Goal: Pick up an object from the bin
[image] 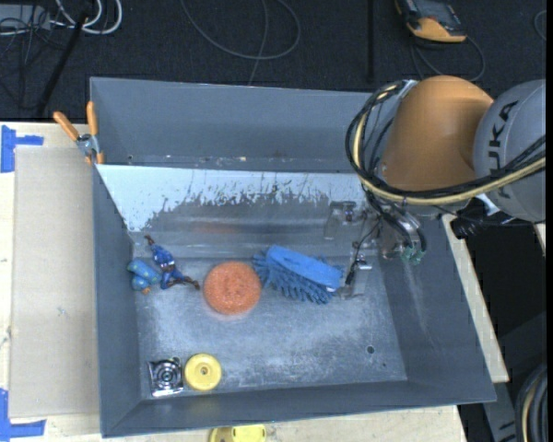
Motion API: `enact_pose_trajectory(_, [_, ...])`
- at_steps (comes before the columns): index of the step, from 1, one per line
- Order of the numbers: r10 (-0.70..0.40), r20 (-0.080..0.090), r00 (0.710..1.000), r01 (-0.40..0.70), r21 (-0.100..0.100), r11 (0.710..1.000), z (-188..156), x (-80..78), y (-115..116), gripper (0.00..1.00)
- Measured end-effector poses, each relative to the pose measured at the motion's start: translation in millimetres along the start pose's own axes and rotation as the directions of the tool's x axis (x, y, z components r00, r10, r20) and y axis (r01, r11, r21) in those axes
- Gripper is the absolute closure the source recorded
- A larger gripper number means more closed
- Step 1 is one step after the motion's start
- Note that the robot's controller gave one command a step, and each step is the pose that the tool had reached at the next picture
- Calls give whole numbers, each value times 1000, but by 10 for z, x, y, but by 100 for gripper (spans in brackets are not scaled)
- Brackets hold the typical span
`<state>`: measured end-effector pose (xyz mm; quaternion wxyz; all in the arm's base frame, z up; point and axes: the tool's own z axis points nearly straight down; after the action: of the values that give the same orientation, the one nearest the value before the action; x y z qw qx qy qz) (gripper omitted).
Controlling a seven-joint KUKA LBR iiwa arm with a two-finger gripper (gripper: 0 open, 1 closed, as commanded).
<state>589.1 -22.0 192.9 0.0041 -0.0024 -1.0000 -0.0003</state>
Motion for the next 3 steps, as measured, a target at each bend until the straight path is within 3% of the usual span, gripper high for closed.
enact_pose_trajectory(1, [-1,8,1000,1,0,1000,-51,-12,1,0])
enact_pose_trajectory(2, [57,12,998,-57,-1,998,705,-148,116,0])
enact_pose_trajectory(3, [147,3,989,-147,-1,989,1141,-132,149,0])
